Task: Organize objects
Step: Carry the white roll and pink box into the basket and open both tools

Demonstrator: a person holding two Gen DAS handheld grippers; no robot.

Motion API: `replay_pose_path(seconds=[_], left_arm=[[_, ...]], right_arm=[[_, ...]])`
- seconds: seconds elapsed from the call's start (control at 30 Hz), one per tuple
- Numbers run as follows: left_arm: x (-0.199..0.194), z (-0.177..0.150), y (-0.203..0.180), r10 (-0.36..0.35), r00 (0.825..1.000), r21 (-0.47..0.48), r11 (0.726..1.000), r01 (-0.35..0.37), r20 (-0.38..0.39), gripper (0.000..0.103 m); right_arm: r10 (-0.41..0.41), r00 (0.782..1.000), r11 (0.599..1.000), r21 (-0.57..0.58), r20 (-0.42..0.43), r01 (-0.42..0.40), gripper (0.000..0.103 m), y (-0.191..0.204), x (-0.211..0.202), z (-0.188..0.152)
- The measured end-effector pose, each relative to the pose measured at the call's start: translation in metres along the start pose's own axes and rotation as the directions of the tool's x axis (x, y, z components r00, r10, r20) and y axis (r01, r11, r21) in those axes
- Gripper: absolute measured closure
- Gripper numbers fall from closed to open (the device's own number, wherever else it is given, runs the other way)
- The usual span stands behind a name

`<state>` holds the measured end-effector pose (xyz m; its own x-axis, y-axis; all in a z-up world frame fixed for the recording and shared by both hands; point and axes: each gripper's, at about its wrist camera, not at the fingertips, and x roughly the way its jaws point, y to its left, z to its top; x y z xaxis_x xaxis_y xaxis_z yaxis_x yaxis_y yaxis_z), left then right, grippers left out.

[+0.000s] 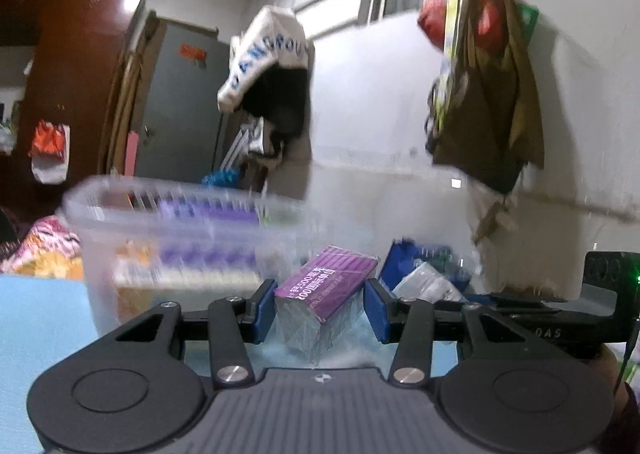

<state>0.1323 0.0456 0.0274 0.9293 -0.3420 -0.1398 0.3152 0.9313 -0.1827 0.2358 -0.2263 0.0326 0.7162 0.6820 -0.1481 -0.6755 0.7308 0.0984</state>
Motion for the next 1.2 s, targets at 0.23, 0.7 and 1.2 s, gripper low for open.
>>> replay_pose_path(seconds=[0.23, 0.7, 1.2], left_arm=[[-0.008, 0.092, 0.021, 0.197, 0.976, 0.028, 0.979, -0.2, 0.09, 0.052], [0.102, 0.111, 0.086, 0.461, 0.867, -0.038, 0.879, -0.476, -0.189, 0.052], [-0.004, 0.051, 0.055, 0.35, 0.936, 0.027, 0.937, -0.349, -0.05, 0.009]], right_arm=[[-0.04, 0.999, 0.992, -0.122, 0.021, 0.043, 0.055, 0.032, 0.046, 0.089], [-0.142, 0.959, 0.99, -0.031, -0.244, 0.139, 0.053, 0.025, 0.165, 0.093], [-0.073, 0.988, 0.996, 0.038, -0.133, 0.078, 0.0, -0.005, 0.063, 0.047]])
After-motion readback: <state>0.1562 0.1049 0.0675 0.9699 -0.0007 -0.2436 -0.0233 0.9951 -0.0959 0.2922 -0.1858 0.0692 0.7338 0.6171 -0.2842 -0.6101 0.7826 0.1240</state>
